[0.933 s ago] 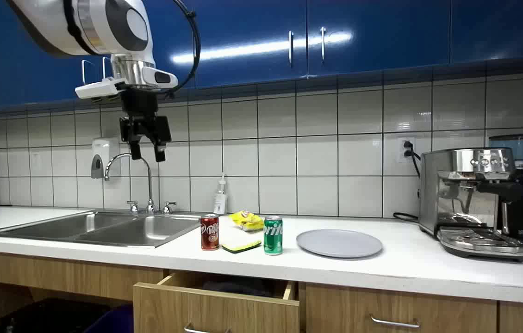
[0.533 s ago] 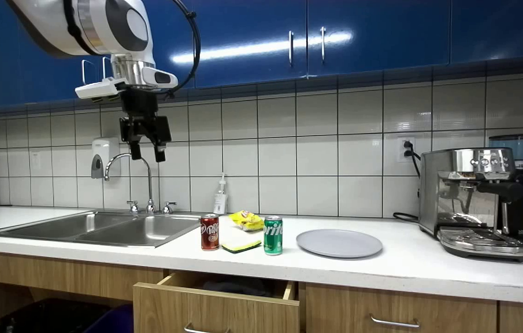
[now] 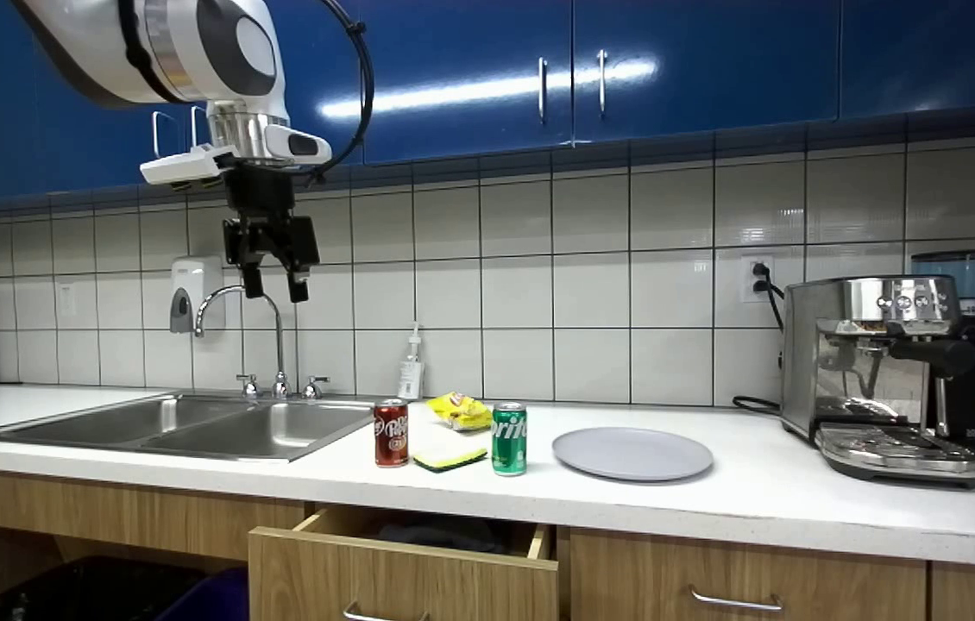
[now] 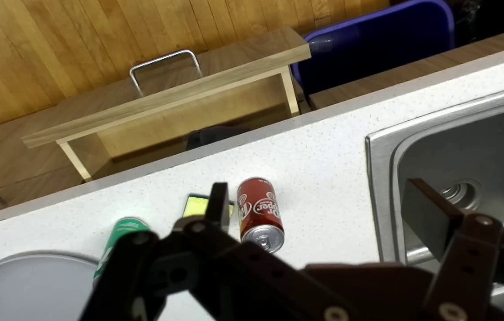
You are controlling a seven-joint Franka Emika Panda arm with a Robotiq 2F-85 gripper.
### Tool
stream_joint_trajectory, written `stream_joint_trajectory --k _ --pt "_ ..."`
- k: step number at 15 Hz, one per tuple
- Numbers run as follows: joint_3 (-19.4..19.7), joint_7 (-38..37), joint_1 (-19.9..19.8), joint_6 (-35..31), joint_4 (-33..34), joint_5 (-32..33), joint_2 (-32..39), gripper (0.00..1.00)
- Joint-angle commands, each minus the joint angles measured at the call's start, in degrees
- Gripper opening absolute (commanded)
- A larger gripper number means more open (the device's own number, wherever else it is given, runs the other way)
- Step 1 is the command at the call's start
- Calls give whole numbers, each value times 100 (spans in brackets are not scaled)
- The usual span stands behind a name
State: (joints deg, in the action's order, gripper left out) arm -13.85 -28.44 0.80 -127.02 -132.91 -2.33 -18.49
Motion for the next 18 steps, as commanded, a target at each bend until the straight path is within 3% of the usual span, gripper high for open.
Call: stream_joint_trajectory --k 1,6,11,18 --pt "89 -25 94 15 11 37 7 100" --pt "89 -25 94 15 11 37 7 100" --pt "181 258 149 -429 -185 -49 139 100" --pt "312 643 99 -908 -564 374 625 100"
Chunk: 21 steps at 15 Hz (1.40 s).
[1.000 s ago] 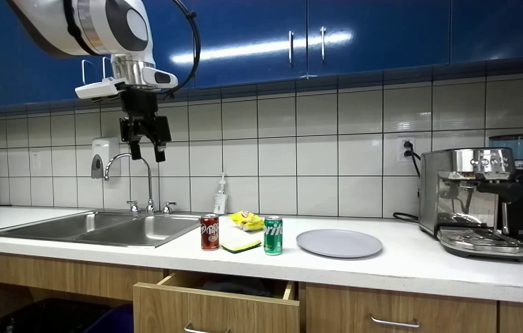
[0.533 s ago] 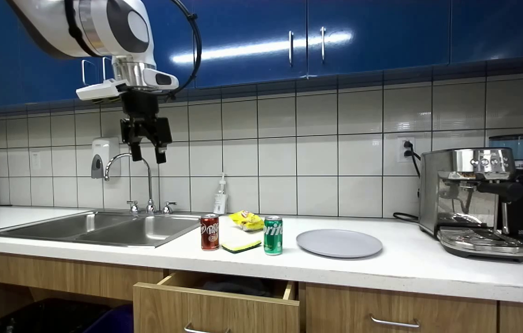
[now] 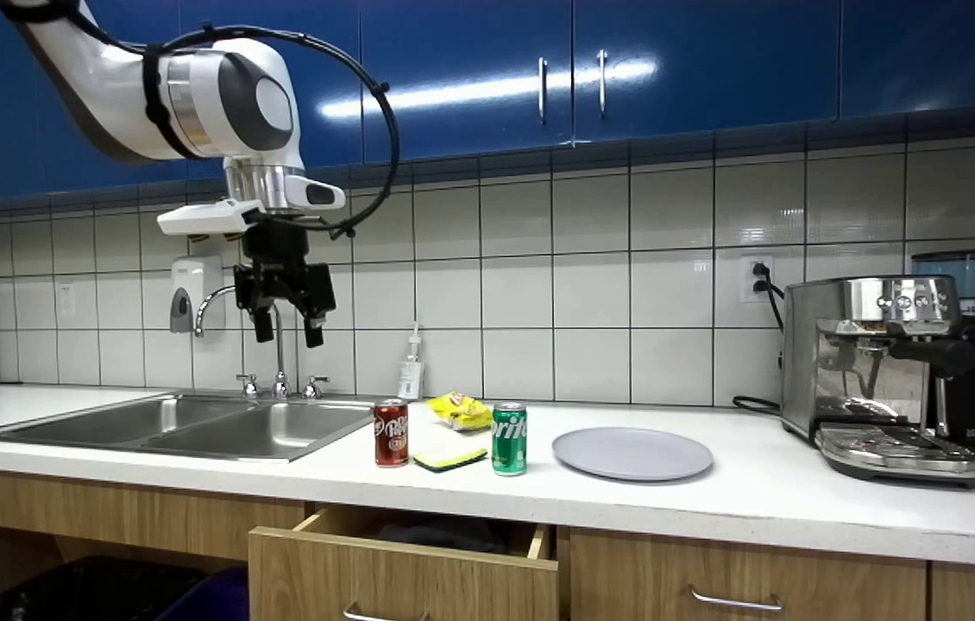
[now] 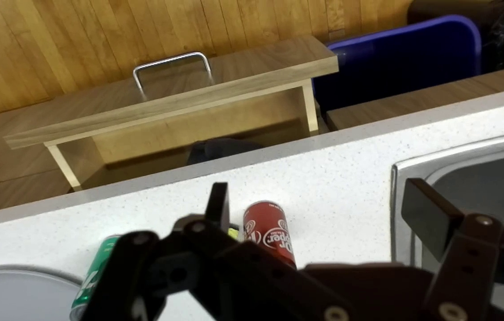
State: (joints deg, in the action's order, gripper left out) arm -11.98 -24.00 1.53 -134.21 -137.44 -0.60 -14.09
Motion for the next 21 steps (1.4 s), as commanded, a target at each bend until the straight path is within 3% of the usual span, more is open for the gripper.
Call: stream_joint_trajectory --k 1,14,21 --pt "160 225 20 -235 -147 270 261 100" --pt "828 -200 -90 -504 -59 1425 1569 100" --pt "1095 -73 6 -514 -57 1329 1876 100"
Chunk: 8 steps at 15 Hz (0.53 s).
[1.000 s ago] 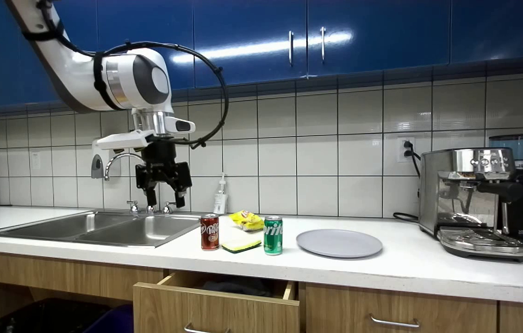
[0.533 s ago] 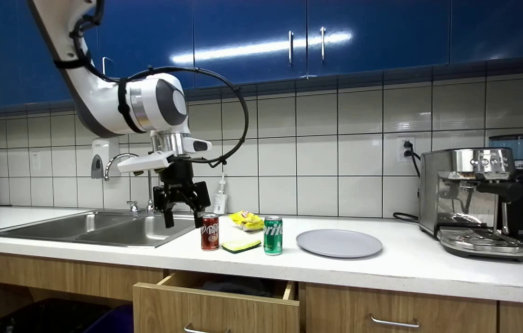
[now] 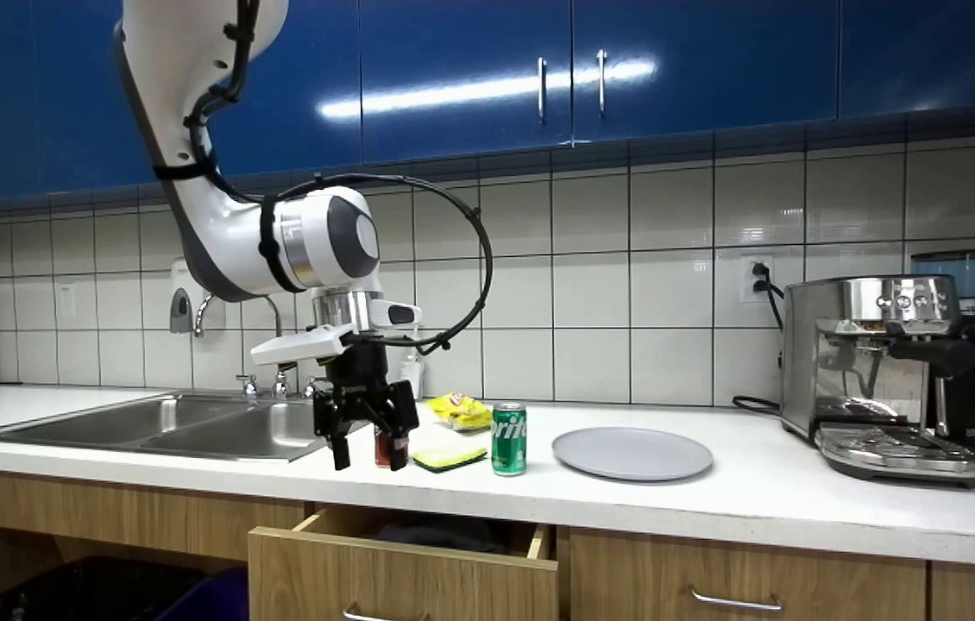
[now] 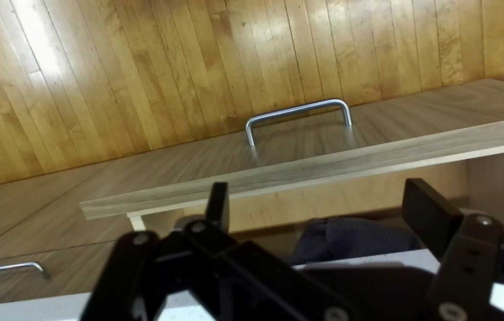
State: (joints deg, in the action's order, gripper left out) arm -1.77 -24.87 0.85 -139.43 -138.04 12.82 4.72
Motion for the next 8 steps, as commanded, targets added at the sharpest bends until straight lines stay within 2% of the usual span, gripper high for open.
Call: stream_joint_trajectory --k 1,8 --pt "88 14 75 8 27 -14 26 100" --pt "90 12 78 8 59 -15 40 100"
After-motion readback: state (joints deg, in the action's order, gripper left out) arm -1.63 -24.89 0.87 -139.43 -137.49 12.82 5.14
